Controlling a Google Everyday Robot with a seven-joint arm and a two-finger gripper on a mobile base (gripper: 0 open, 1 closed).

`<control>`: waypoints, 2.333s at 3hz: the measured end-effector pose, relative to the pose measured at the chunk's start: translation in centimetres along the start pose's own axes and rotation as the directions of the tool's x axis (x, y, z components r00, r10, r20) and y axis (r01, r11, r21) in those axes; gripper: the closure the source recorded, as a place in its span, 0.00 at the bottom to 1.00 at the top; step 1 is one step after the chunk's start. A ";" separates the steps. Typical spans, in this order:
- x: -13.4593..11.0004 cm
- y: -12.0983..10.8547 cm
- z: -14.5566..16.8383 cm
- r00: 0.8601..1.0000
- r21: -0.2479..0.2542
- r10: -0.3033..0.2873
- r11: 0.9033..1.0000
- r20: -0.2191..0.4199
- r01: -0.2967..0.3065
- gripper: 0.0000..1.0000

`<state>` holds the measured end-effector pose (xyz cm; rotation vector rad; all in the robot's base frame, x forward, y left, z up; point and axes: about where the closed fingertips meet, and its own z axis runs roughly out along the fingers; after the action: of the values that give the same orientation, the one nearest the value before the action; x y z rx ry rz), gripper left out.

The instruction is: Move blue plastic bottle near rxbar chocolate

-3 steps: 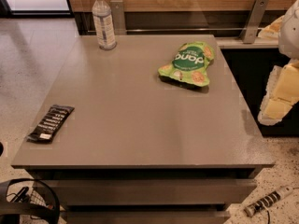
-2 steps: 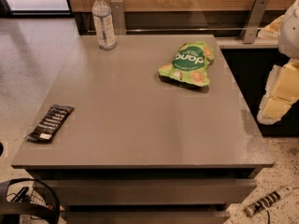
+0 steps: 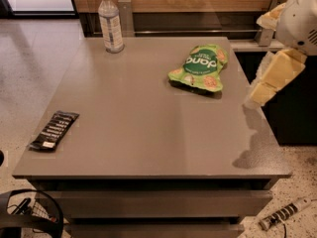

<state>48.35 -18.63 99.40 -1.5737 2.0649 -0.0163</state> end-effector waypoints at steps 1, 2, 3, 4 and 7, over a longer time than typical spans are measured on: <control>-2.6 -0.8 3.4 0.982 0.004 0.024 1.000 0.187 -0.025 0.00; -5.8 -1.6 5.9 0.914 0.014 0.039 0.999 0.404 -0.048 0.00; -10.7 -4.0 6.7 0.788 0.056 0.041 0.994 0.614 -0.095 0.00; -13.1 -5.1 6.5 0.727 0.080 0.032 0.990 0.686 -0.118 0.00; -15.2 -11.8 14.6 0.714 -0.012 0.230 0.955 0.662 -0.296 0.00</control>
Offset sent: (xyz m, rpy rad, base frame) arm 0.1143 0.1069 0.0312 0.8263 -0.4512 0.0765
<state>67.60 -4.25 96.92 -0.9958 1.6513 0.4763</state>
